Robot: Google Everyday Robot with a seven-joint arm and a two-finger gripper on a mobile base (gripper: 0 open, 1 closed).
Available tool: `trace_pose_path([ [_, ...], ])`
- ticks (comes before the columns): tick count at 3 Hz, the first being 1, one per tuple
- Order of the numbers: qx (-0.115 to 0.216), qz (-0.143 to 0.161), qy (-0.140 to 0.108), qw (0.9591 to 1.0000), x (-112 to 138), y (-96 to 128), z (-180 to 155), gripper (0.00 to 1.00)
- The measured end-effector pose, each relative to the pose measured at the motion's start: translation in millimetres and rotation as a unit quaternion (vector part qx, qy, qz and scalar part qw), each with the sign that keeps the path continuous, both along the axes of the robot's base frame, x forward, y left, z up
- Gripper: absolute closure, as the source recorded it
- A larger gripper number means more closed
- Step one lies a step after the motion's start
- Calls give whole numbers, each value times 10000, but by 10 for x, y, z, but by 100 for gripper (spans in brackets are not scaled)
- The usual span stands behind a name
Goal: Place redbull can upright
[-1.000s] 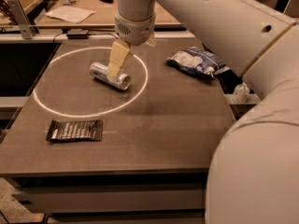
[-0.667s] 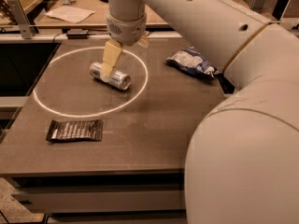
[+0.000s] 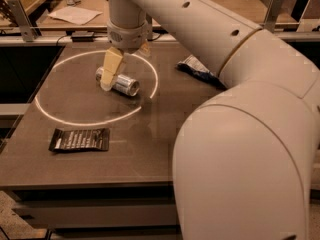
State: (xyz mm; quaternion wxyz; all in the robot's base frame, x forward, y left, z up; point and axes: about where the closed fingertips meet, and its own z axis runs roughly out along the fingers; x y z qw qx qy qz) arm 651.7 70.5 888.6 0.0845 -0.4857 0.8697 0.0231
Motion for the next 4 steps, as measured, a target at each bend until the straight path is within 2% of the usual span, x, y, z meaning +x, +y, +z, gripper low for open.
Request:
trace_pose_path([
  [2,-62,315,185,9993,-7,259,-235,0],
  [3,-129,524,214,9983,-52,465,-306,0],
  [4,-123,547,287,9980,-33,584,-383,0],
])
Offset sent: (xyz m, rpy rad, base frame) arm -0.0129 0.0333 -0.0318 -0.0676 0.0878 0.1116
